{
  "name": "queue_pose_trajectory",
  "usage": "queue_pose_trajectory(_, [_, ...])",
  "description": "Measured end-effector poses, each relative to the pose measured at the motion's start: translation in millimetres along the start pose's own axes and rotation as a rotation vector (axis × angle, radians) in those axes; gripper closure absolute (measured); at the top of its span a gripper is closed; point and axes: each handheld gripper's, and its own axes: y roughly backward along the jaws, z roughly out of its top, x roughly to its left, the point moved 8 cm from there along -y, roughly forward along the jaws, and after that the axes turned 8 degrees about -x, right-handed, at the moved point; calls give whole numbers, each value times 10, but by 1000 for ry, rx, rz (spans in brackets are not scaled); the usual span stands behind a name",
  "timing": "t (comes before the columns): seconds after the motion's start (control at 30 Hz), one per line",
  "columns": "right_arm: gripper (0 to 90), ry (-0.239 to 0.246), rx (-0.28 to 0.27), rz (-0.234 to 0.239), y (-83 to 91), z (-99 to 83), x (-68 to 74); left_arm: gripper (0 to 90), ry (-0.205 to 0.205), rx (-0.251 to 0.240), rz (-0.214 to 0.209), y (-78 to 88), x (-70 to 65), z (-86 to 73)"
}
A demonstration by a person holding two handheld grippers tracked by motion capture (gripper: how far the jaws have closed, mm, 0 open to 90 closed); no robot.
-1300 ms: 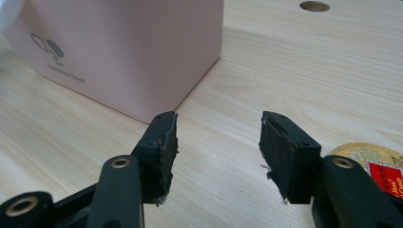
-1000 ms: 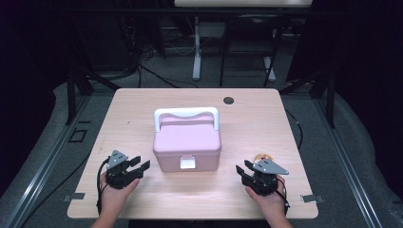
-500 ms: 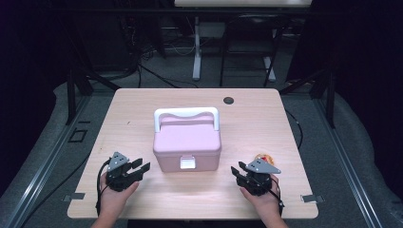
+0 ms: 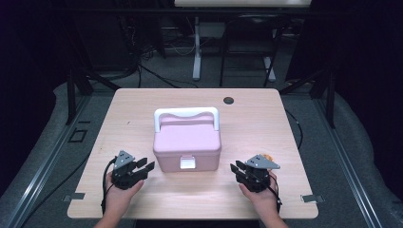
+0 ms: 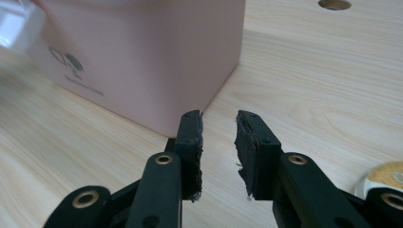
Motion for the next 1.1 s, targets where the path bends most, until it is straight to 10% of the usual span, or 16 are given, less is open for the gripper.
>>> queue_pose_trajectory(0.53, [764, -30, 23, -18, -363, 217, -39, 790, 97, -7, 31, -154, 141, 249])
queue_pose_trajectory(1.1, [804, -45, 11, -25, -568, 202, -108, 876, 47, -20, 11, -256, 25, 178])
